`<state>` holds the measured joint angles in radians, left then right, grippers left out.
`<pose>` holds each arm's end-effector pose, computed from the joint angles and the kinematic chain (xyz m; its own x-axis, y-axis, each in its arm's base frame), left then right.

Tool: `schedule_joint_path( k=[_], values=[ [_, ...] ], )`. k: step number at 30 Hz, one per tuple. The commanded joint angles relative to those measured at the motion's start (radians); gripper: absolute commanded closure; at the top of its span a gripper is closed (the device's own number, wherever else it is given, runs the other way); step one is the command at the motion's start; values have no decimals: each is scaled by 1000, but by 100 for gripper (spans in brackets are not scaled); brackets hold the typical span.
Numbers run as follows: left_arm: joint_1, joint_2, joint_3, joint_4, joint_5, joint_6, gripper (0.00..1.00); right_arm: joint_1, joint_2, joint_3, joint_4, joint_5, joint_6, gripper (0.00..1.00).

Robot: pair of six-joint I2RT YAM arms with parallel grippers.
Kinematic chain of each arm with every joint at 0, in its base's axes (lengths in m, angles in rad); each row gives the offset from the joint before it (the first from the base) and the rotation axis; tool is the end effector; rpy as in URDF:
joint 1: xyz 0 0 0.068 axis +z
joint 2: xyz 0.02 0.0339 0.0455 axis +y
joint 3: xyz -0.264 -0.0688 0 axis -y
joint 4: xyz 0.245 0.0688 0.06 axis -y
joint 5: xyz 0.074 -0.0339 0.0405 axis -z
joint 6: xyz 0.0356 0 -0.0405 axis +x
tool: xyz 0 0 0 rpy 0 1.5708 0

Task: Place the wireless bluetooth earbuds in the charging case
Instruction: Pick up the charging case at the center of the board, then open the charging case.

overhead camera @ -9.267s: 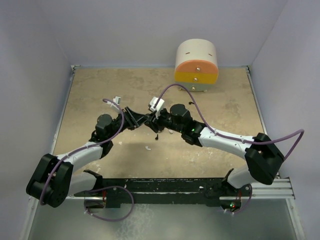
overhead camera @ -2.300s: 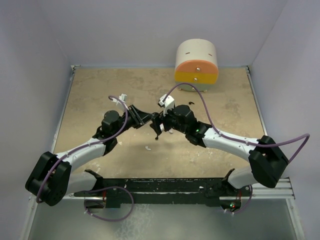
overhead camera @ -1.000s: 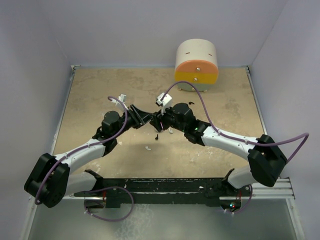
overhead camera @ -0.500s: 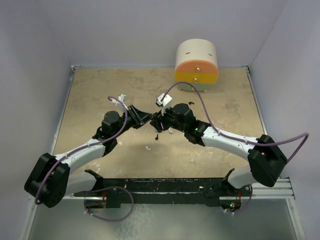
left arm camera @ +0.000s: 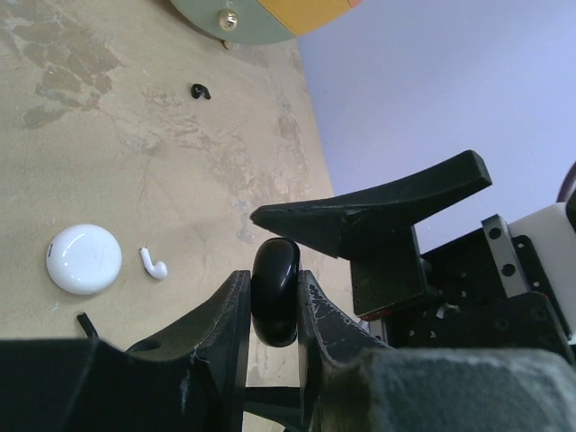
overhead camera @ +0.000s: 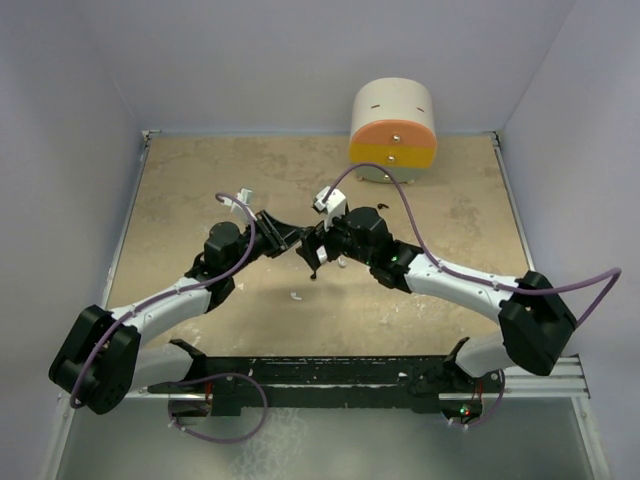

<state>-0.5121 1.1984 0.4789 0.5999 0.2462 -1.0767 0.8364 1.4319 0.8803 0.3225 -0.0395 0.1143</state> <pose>0.2185 -0.1328 0.2301 -0.6534 -0.6122 -0.4452 0.2338 0.3962 -0.8879 0.2203 0.2461 0.2728 -0.2387 -0.0944 -0.9665 -0.7451 0.6561 0.1200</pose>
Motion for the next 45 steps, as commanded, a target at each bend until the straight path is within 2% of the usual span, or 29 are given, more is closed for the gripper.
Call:
schedule_joint_path(
  k=[1,6,9,13,24,45],
  values=[
    [-3,-25,45,-20,-56,42,100,-2,-93,5,-49,88,41,1],
    [-2,-46,52,-74,-124,51,100,-3,-214,3,-222,256,146,0],
    [-2,-44,51,-74,-136,48,100,-3,-269,-6,-271,299,181,0],
    [-1,-39,39,-41,-140,33,100,-5,-280,-19,-239,322,202,0],
    [-2,-50,9,20,-155,0,100,-10,-139,-34,-68,266,223,0],
    [-2,-44,-24,56,-125,-15,100,-35,-61,7,-11,257,207,0]
  ],
)
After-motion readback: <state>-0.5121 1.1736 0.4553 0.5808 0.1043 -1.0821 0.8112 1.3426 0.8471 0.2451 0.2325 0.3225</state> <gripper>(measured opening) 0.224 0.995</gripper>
